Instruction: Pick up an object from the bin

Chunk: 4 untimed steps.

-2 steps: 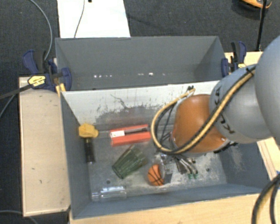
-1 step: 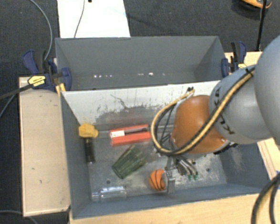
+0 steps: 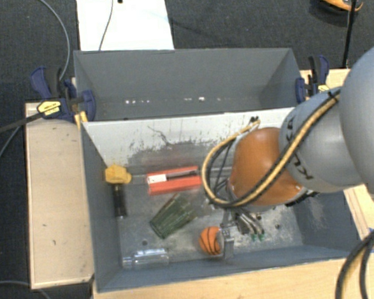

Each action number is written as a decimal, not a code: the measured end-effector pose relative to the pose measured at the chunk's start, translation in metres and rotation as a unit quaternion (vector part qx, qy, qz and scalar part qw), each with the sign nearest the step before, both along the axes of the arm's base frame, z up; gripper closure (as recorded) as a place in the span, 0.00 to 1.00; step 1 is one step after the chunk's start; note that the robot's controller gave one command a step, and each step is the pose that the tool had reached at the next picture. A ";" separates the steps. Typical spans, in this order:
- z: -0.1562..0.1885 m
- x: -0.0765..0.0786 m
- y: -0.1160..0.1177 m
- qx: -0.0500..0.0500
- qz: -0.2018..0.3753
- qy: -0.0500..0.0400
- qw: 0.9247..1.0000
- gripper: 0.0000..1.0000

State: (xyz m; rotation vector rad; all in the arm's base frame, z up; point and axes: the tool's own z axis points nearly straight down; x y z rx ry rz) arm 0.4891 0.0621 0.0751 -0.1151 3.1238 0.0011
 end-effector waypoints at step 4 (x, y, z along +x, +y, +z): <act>0.017 0.024 0.042 -0.006 0.263 -0.014 0.965 1.00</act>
Offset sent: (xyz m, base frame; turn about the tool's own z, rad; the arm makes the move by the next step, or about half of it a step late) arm 0.0000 0.0000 0.0000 0.0000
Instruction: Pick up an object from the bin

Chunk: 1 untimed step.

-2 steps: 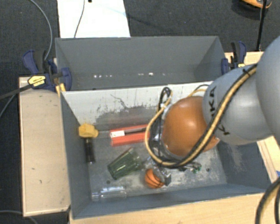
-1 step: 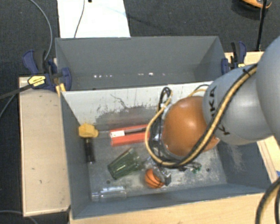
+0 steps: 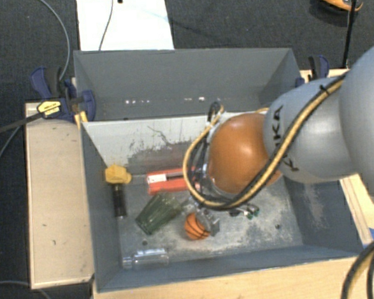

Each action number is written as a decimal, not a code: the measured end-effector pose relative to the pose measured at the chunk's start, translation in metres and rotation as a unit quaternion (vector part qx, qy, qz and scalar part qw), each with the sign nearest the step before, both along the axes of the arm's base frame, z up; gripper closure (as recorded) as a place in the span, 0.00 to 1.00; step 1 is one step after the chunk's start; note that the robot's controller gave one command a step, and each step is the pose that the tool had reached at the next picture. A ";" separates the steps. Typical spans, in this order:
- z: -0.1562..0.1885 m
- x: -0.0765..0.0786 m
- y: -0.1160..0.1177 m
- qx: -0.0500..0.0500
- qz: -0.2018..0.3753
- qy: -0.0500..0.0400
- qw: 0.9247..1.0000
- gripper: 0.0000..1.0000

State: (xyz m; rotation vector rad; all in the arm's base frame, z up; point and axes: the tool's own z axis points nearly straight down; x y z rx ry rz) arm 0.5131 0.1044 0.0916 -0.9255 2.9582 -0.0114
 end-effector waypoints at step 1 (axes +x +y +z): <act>0.014 -0.003 0.001 -0.001 0.002 0.005 1.000 1.00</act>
Offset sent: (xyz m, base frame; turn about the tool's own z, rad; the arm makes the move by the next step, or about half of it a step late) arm -0.0041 -0.0070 0.1432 -0.0550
